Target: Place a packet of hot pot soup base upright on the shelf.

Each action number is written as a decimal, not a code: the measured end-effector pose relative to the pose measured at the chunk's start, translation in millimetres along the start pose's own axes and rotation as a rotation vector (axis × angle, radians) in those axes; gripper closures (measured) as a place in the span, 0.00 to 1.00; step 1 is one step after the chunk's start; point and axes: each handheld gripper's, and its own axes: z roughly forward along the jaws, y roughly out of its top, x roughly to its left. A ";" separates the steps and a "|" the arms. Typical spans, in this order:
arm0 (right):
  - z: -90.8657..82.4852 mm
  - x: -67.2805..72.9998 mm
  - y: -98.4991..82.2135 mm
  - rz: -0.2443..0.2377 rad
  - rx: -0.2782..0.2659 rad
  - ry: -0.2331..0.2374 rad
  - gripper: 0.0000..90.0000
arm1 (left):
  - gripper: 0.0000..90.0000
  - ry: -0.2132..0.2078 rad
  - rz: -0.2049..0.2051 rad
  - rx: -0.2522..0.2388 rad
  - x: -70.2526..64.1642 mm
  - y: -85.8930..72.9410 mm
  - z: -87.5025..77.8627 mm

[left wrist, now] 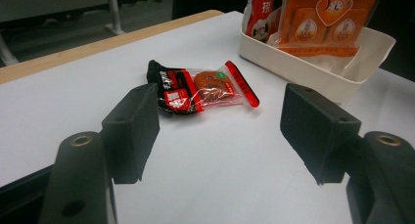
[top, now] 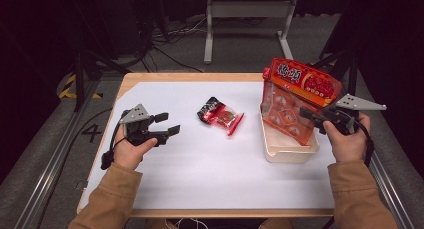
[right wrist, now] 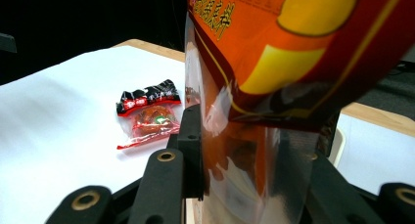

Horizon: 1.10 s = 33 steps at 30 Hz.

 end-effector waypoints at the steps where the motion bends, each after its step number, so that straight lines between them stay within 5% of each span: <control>1: 0.3 -0.3 -1.5 0.002 0.001 0.001 0.78 | 0.35 0.001 0.001 0.000 0.1 0.0 0.1; 17: 5.5 -8.3 -18.5 0.043 0.039 0.026 0.78 | 0.35 0.002 0.003 0.000 -0.2 0.1 1.8; 26: 18.4 -0.4 -20.2 -0.010 0.130 0.010 0.78 | 0.35 0.000 0.004 0.001 -1.0 0.9 3.2; 33: 16.7 -13.5 -31.7 0.066 0.124 0.010 0.78 | 0.35 -0.006 -0.004 0.001 -2.0 0.9 4.5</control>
